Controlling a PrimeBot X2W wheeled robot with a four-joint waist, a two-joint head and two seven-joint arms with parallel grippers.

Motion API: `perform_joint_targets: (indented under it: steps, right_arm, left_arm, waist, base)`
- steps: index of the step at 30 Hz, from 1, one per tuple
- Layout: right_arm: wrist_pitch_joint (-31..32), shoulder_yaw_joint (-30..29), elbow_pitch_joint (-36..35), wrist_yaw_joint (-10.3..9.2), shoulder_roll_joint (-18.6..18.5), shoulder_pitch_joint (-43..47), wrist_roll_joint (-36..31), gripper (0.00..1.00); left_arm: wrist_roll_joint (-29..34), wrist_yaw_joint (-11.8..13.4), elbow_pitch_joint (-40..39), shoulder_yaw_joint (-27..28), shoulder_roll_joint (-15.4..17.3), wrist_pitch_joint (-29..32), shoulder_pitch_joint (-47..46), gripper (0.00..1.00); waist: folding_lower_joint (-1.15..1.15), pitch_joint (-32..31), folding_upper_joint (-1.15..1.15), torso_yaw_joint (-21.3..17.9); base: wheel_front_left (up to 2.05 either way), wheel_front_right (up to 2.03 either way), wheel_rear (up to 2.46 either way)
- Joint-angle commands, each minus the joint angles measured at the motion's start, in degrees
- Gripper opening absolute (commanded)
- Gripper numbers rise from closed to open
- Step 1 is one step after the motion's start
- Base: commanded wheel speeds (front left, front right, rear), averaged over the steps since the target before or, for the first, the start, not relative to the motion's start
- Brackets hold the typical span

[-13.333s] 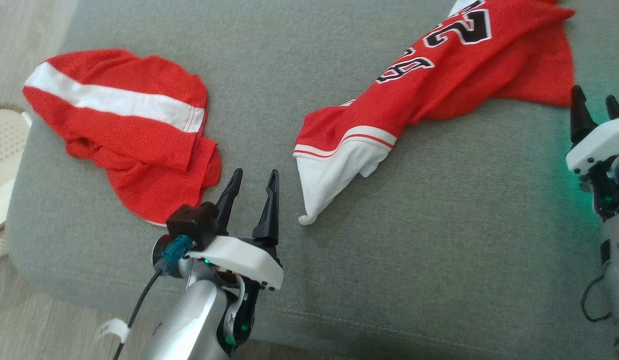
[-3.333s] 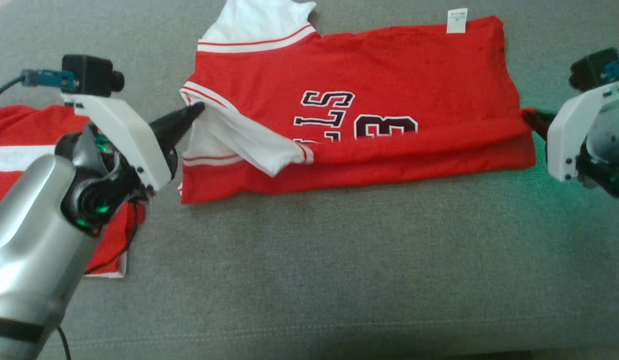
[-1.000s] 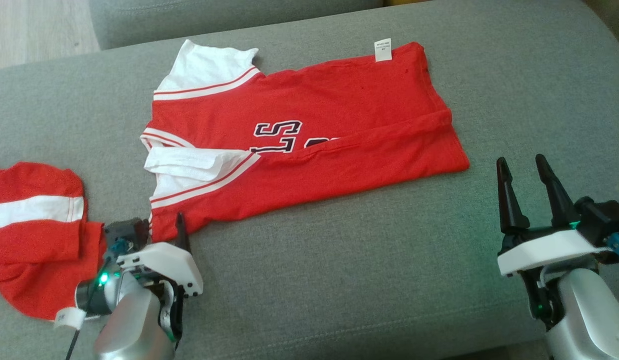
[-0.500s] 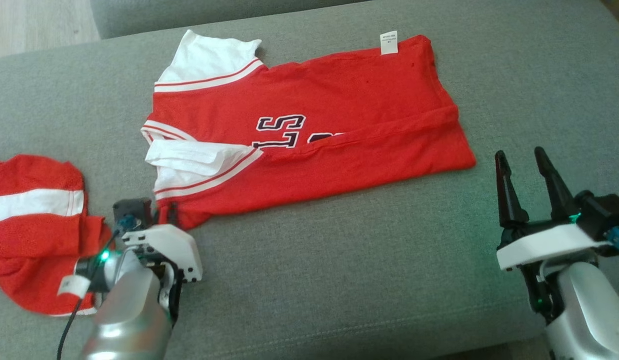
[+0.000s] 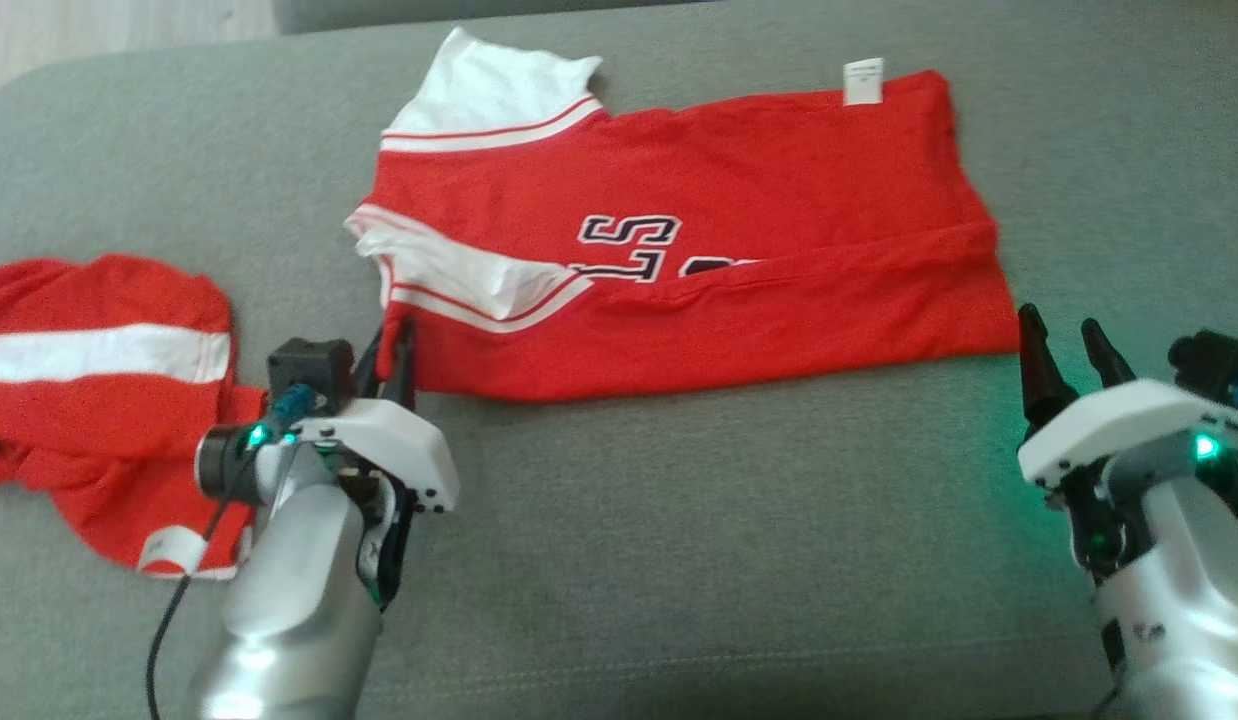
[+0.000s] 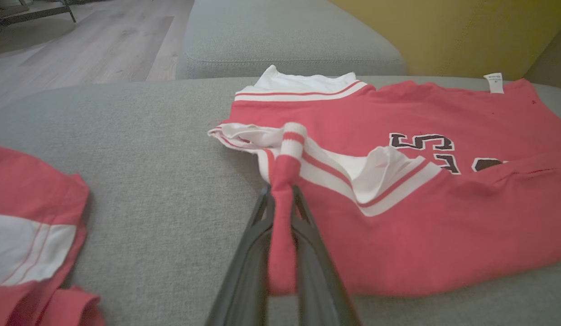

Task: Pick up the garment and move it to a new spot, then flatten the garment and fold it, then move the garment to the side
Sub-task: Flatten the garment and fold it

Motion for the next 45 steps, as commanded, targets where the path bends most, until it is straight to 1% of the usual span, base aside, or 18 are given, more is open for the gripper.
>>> perform_joint_targets:
  steps: [1, 7, 8, 12, 13, 14, 15, 16, 22, 26, 30, 37, 45]
  right_arm:
    - [0.8, 0.67, 0.09, -0.04, -0.26, -2.92, 0.64, 1.0]
    - [3.45, 0.02, 8.34, -0.04, -1.52, -7.76, 0.79, 1.0]
    - [3.89, 0.24, 10.85, -0.04, -1.82, -8.92, 0.49, 1.0]
    - [4.95, 1.45, 14.34, -0.04, -1.8, -10.75, 0.94, 1.0]
    - [5.24, 2.03, 14.74, -0.04, -1.92, -11.21, 1.17, 0.47]
    - [5.3, 2.58, 15.04, -0.04, -2.07, -11.57, 1.43, 0.13]
    - [5.3, 2.58, 15.04, -0.04, -2.07, -11.57, 1.43, 0.13]
    - [5.19, 3.03, 15.3, -0.04, -2.22, -11.85, 1.78, 0.0]
    - [4.18, 6.47, 15.3, -0.04, -3.27, -12.52, 4.37, 0.0]
    - [3.61, 9.23, 14.82, -0.04, -4.75, -11.98, 5.35, 0.0]
    - [3.96, 10.66, 14.03, -0.04, -6.82, -10.91, 7.48, 0.0]
    - [7.83, 13.44, 10.99, -0.04, -10.17, -6.41, 11.71, 0.0]
    - [13.52, 14.74, 5.97, -0.04, -12.62, 0.8, 15.81, 0.0]
  left_arm:
    - [0.57, -0.28, -3.03, 0.98, 0.82, -0.69, 0.06, 0.0]
    - [0.9, -0.43, -6.91, -0.87, 0.63, -0.7, 1.13, 0.0]
    - [0.83, -0.35, -7.29, -1.32, 0.59, -0.7, 1.25, 0.0]
    - [0.6, -0.17, -7.61, -2.07, 0.54, -0.7, 1.13, 0.0]
    - [0.52, -0.14, -7.69, -2.23, 0.53, -0.67, 0.94, 0.0]
    - [0.44, -0.13, -7.7, -2.37, 0.52, -0.66, 0.77, 0.0]
    - [0.44, -0.13, -7.7, -2.37, 0.52, -0.66, 0.77, 0.0]
    - [0.35, -0.11, -7.65, -2.49, 0.51, -0.66, 0.64, 0.0]
    - [-0.21, 0.0, -6.9, -2.66, 0.68, -0.6, 0.04, 0.0]
    - [-0.49, -0.22, -5.92, -2.88, 1.05, -0.46, 0.29, 0.0]
    - [-1.03, -0.63, -4.98, -3.05, 1.55, 0.39, 0.98, 0.0]
    - [-3.22, -1.85, -4.03, -2.56, 2.58, 2.11, 4.23, 0.0]
    - [-5.62, -3.77, -5.71, -2.7, 4.63, 6.93, 10.24, 0.0]
  waist:
    - [0.0, 0.91, 0.0, 1.32]
    - [0.0, 2.35, 0.0, 3.38]
    - [0.0, 2.55, 0.0, 3.74]
    - [0.0, 3.12, 0.0, 4.24]
    - [0.0, 3.49, 0.0, 4.3]
    - [0.0, 3.65, 0.0, 4.33]
    - [0.0, 3.65, 0.0, 4.33]
    - [0.0, 3.75, 0.0, 4.34]
    - [0.0, 3.87, 0.0, 4.04]
    - [0.0, 2.88, 0.0, 3.79]
    - [0.0, 1.53, 0.0, 3.58]
    - [0.0, -2.92, 0.0, 2.98]
    - [0.0, -7.26, 0.0, 1.93]
  base:
    - [0.0, 0.0, 0.0]
    - [0.0, 0.0, 0.0]
    - [0.0, 0.0, 0.0]
    - [0.0, 0.0, 0.0]
    - [0.0, 0.0, 0.0]
    - [0.0, 0.0, 0.0]
    - [0.0, 0.0, 0.0]
    - [0.0, 0.0, 0.0]
    - [0.0, 0.0, 0.0]
    - [0.0, 0.0, 0.0]
    - [0.0, 0.0, 0.0]
    - [0.0, 0.0, 0.0]
    - [0.0, 0.0, 0.0]
